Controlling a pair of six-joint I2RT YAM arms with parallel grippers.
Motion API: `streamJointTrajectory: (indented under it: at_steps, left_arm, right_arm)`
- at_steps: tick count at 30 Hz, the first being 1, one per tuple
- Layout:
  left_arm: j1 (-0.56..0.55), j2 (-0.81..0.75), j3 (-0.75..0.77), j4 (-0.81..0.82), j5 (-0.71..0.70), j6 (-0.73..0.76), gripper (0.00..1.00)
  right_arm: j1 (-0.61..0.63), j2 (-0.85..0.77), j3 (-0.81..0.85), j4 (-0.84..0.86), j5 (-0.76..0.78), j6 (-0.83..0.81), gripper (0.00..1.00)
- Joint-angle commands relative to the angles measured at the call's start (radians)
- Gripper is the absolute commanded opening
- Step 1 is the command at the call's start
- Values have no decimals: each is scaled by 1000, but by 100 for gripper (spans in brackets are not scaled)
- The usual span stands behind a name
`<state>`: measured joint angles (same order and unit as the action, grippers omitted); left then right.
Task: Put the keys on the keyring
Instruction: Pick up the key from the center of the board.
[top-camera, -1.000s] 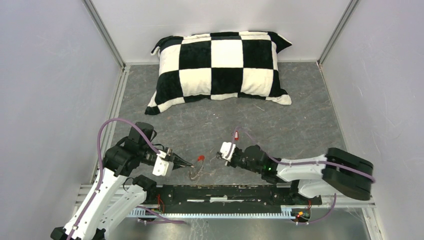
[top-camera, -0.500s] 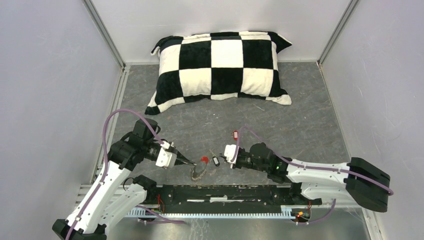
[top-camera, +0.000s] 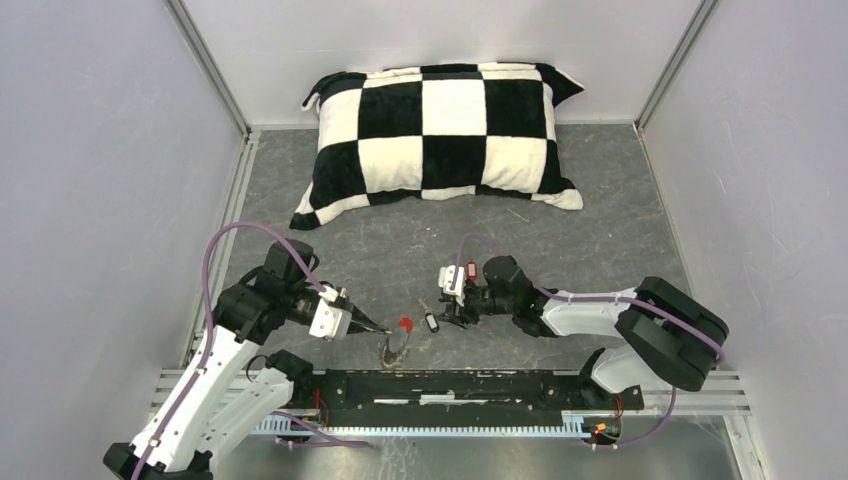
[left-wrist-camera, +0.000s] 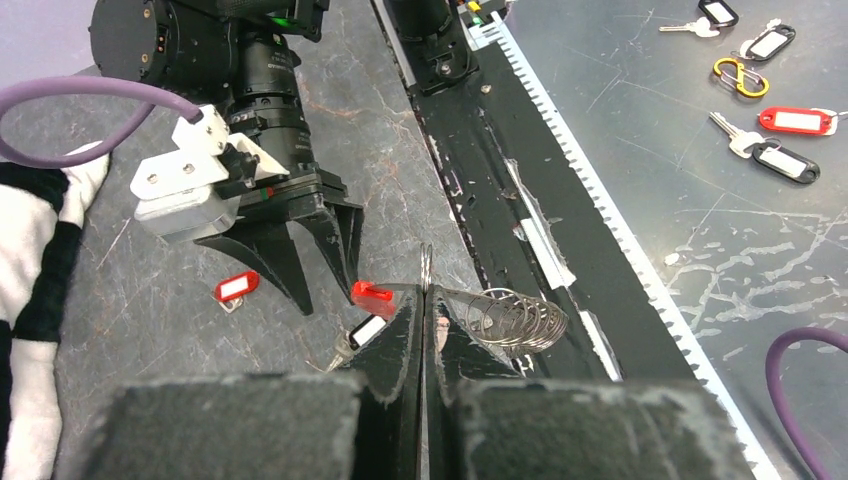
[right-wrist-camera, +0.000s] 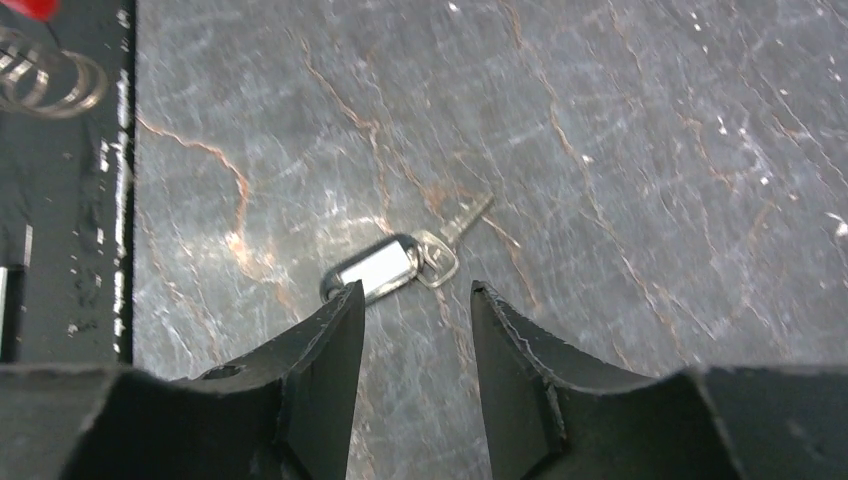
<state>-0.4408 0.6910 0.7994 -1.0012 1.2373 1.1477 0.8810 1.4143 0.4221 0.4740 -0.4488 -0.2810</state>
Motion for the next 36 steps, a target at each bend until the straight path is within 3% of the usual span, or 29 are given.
streamJointTrajectory:
  at_steps: [1, 14, 26, 36]
  left_arm:
    - [-1, -7, 17, -17, 21, 62, 2]
    - [-2, -10, 19, -20, 23, 68, 2]
    - [-2, -14, 19, -22, 23, 69, 2]
    - [-1, -21, 21, -21, 28, 67, 2]
  right_arm:
    - [-2, 48, 33, 132, -106, 64, 50]
    - [-2, 138, 5, 270, -24, 131, 46]
    - [-3, 187, 12, 264, -31, 140, 43]
    - [-4, 231, 23, 276, -29, 155, 34]
